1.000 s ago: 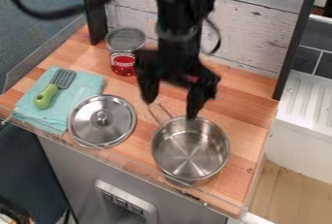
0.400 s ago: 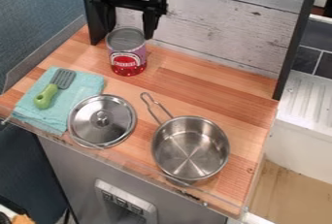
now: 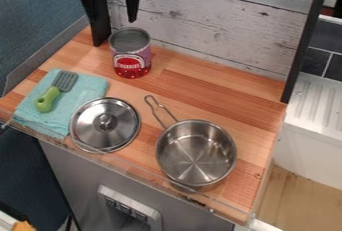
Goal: Move the can to the upper right side of the table
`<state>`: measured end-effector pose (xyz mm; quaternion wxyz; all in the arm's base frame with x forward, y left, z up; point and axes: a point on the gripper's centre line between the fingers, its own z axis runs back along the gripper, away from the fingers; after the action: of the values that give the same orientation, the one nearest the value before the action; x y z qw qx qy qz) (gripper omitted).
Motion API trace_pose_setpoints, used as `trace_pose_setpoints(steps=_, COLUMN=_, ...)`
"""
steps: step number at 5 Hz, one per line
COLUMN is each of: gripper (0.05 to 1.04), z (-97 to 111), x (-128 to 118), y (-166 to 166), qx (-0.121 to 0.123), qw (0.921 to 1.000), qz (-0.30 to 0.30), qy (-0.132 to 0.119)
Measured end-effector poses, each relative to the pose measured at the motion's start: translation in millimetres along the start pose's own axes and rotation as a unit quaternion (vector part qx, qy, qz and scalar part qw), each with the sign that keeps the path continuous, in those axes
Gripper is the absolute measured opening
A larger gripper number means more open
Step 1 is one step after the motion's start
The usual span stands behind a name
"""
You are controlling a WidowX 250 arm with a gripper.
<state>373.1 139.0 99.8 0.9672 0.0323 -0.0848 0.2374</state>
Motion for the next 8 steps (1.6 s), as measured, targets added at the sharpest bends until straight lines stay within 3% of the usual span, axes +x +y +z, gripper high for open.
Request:
trace_pose_setpoints(steps=1, gripper=1.001, z=-6.2, x=13.9, y=4.0, qx=0.012, qw=0.9996, qz=0.01, qy=-0.023)
trace_pose_setpoints(steps=2, gripper=1.001, z=-13.6, x=24.8, y=9.9, qx=0.027, qw=0.9961, qz=0.053, qy=-0.066)
trace_pose_setpoints(steps=4, gripper=1.001, z=-37.4, x=32.5, y=19.8, qx=0.059, qw=0.9879, qz=0.127, qy=-0.067)
trace_pose_setpoints(steps=5, gripper=1.001, z=-53.4, x=33.2, y=20.6, qx=0.079, qw=0.9825, qz=0.16, qy=-0.054)
trace_pose_setpoints(steps=6, gripper=1.001, z=-54.3, x=33.2, y=13.5, qx=0.09, qw=0.9777, qz=0.181, qy=-0.057)
trace_pose_setpoints(steps=8, gripper=1.001, z=-62.3, x=14.1, y=-11.9, qx=0.084, qw=0.9621, qz=0.259, qy=-0.01)
